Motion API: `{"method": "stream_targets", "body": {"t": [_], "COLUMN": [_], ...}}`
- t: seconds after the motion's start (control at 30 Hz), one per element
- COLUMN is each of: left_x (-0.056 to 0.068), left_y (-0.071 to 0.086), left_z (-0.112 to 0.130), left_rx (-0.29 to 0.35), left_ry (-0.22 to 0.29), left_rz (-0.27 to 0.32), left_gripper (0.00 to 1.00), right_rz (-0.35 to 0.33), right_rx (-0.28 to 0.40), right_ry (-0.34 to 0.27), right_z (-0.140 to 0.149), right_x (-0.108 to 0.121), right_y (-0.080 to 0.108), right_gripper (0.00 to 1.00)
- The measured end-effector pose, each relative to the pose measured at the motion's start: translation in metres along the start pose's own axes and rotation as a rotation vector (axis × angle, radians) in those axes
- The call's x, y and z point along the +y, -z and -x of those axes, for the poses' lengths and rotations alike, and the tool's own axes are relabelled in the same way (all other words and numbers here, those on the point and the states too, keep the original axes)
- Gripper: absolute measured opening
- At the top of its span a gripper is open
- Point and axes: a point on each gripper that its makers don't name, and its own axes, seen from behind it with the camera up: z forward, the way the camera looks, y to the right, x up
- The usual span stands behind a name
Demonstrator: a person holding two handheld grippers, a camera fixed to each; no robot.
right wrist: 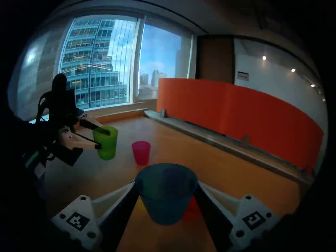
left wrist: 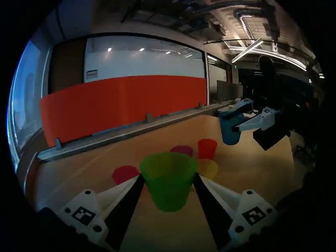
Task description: Pour water
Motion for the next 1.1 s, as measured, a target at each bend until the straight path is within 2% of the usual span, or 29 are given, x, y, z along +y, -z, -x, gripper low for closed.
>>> {"method": "stream_targets", "body": {"t": [0.37,1.1], "left_x": [0.006,0.015], "left_y": [-0.016,-0.031], "left_z": [0.031,0.076], "left_rx": [-0.084,-0.245], "left_ry": [-0.004,-0.082], "left_rz": [0.027,0.078], "left_gripper": [0.84,0.84], "right_rz": [-0.03,-0.068], "right_rx": [-0.07,-0.168], "right_ry": [0.007,-0.008], "right_z": [0.038,0.09], "right_x": [-0.008,-0.015], "right_y": [-0.013,-0.03], "right_gripper": [0.9,0.9]}}
